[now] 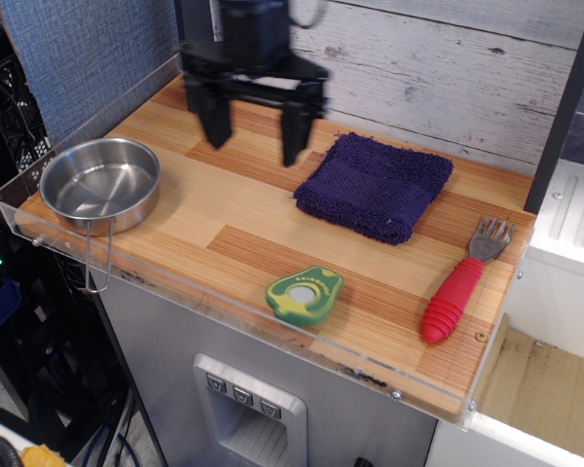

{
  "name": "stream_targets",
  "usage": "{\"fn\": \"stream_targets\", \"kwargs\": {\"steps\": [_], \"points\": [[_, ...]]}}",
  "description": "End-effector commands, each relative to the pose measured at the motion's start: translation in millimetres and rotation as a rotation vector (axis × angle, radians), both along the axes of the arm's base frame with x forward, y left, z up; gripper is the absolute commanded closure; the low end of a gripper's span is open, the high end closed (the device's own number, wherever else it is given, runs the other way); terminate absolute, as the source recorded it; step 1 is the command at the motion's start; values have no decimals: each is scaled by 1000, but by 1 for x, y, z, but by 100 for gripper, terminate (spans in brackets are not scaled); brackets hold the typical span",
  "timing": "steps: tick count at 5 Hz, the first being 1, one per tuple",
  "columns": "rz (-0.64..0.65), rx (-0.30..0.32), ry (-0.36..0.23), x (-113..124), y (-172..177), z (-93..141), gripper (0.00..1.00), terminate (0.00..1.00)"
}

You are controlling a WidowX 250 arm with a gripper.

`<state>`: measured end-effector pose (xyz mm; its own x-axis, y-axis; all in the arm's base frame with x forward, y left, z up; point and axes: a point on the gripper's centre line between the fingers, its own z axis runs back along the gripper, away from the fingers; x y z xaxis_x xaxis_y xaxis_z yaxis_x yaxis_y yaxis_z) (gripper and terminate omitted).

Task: Put the green pepper on the front of the purple cloth.

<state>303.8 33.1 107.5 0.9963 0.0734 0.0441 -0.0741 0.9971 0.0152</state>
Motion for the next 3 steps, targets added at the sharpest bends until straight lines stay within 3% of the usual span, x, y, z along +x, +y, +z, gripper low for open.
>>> {"fn": "stream_targets", "kwargs": {"steps": [1, 2, 3], "points": [[-94, 68, -55, -4, 1, 15, 0, 0], [-94, 68, -55, -4, 1, 15, 0, 0], [-94, 68, -55, -4, 1, 15, 0, 100]]}}
